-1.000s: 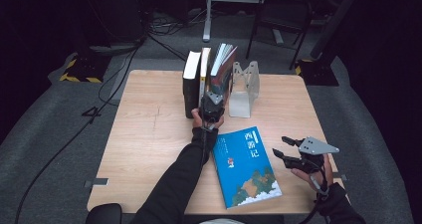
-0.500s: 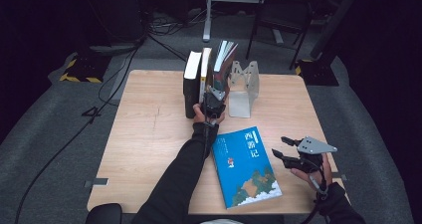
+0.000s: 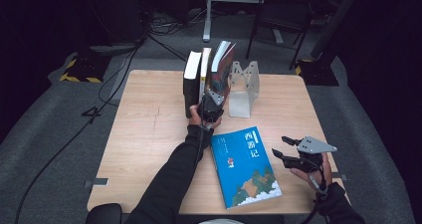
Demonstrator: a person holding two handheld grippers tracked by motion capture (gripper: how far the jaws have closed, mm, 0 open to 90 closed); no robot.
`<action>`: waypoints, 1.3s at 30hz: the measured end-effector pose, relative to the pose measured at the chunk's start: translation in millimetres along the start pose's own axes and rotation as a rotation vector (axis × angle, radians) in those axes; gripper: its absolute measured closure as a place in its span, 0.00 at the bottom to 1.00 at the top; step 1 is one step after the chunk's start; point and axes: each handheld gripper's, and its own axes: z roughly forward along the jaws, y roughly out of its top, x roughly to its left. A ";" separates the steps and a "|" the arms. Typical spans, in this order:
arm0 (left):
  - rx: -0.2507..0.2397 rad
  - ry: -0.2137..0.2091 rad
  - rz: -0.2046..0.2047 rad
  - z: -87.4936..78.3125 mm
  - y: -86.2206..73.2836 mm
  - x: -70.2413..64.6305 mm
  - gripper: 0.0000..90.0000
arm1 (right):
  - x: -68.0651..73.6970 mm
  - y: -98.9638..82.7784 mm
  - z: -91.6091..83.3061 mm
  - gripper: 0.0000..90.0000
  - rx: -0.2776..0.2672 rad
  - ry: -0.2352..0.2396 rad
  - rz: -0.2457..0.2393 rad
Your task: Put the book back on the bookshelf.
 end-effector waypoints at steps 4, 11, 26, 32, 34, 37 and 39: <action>0.007 -0.007 0.038 -8.1 -1.7 1.4 0.67 | -0.1 -0.1 0.0 0.44 0.001 0.000 0.001; 0.013 -0.017 0.082 -18.3 -5.3 1.6 0.66 | -0.1 -0.4 0.3 0.44 0.004 -0.002 0.005; -0.008 -0.106 0.110 -40.3 -7.7 11.4 0.69 | 1.1 -0.9 0.7 0.43 0.008 0.001 0.008; -0.007 -0.148 0.146 -51.1 -11.9 12.2 0.67 | 0.6 -1.4 0.7 0.44 0.007 0.000 0.012; -0.005 -0.160 0.151 -54.8 -13.7 12.1 0.66 | 1.1 -1.0 -0.1 0.44 0.008 0.001 0.010; -0.007 -0.188 0.164 -62.8 -16.7 13.6 0.63 | 1.6 -0.3 -0.1 0.44 0.008 0.001 0.004; -0.007 -0.194 0.191 -69.0 -19.4 14.3 0.63 | 2.7 -0.2 0.6 0.44 0.011 0.005 0.004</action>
